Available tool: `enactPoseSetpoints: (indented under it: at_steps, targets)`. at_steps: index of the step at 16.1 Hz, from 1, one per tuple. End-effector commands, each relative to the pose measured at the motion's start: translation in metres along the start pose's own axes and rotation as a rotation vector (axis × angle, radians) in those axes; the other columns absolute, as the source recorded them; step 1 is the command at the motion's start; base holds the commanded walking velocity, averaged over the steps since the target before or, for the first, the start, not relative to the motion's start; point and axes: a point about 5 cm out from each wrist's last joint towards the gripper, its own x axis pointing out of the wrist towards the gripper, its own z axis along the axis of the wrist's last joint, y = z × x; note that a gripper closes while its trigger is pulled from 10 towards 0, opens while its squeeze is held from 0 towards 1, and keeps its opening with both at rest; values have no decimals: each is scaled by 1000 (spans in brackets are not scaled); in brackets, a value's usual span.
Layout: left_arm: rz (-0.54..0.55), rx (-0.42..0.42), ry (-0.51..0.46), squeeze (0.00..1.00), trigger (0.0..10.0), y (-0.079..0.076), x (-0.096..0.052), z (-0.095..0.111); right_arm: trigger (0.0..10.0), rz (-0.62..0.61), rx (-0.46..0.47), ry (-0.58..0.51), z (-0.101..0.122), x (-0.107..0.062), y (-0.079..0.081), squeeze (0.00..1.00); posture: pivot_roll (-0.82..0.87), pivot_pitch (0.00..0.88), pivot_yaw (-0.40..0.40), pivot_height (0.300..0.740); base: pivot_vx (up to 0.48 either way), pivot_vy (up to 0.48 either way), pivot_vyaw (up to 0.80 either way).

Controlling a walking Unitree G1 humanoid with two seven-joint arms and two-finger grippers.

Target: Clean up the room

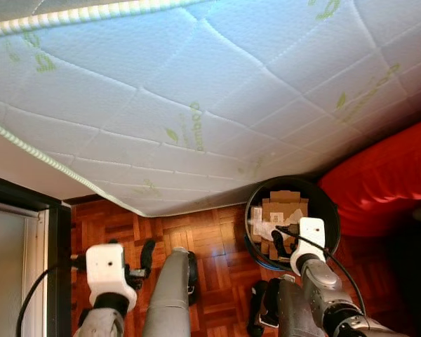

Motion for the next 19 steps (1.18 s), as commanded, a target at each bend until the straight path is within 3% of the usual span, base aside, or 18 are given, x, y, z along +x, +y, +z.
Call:
enactPoseSetpoints:
  at_steps: [1,6,9,10,11,15,19]
  targets:
    - [6,12,83,0,10000,6,-6,-21,10000,8,-13,38,-19,-7,-2,0,229,443,38,662,0,0,0]
    - [-14,23,193,0,10000,19,10,-58,10000,-15,19,-54,-11,-9,-16,0,171,302,20,662,0,0,0]
    - [-20,36,237,0,10000,24,21,-77,10000,-41,48,-50,-19,-13,-22,0,138,212,19,662,0,0,0]
    - [-9,48,216,0,10000,28,33,-76,10000,-54,60,-45,-27,-18,-26,0,122,168,18,662,0,0,0]
    - [-8,49,205,0,10000,29,36,-75,10000,-55,61,-47,-28,-18,-26,0,122,168,18,662,0,0,0]
    - [-74,92,105,0,10000,14,66,-59,10000,-31,78,-63,-26,-18,-24,0,68,107,-9,662,0,0,0]
    - [-88,78,77,0,10000,5,77,-59,10000,22,91,-80,-22,-16,-19,0,54,77,-14,662,0,0,0]
